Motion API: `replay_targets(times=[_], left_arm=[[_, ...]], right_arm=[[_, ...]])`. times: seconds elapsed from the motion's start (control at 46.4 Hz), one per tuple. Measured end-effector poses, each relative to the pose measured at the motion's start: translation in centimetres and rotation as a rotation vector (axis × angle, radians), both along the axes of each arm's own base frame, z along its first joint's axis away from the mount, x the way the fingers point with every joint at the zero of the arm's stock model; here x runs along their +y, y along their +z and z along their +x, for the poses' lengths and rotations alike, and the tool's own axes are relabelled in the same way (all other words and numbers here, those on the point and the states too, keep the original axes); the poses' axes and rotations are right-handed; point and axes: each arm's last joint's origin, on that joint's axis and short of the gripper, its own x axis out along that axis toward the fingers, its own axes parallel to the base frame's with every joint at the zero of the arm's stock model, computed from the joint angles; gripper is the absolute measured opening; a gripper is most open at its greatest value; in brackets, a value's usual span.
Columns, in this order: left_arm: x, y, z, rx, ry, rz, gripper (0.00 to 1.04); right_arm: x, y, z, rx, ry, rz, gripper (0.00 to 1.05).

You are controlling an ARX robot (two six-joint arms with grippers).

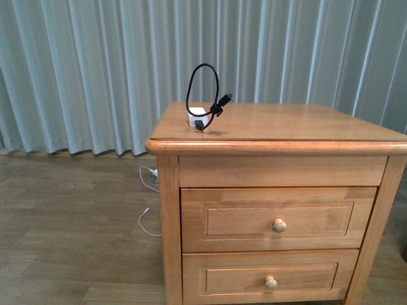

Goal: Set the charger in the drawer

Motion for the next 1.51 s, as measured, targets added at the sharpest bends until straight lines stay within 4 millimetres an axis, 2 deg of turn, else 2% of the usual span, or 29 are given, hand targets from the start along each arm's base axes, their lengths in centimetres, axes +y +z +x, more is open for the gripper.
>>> replay_targets(times=[0.431,0.56,0.883,1.077,1.314,1.508], left_arm=[[0.0,0.0,0.0,0.000,0.000,0.000,0.99],[0.0,0.0,0.0,0.000,0.000,0.000,0.99],[0.0,0.0,0.0,0.000,0.000,0.000,0.99],[0.0,0.0,0.0,0.000,0.000,0.000,0.99],[0.0,0.0,0.0,0.000,0.000,0.000,0.99],[0.0,0.0,0.0,0.000,0.000,0.000,0.99]], right_arm=[[0.0,0.0,0.0,0.000,0.000,0.000,0.97],[0.1,-0.8,0.1,0.180,-0.127,0.000,0.97],[0.1,-1.2,0.1,0.233,-0.117,0.008,0.97],[0.2,-0.8,0.4,0.285,-0.084,0.025,0.97],[0.4,0.9,2.5,0.294,-0.026,0.029,0.97],[1.0,2.3,6.1,0.302,0.002,-0.015,0.97]])
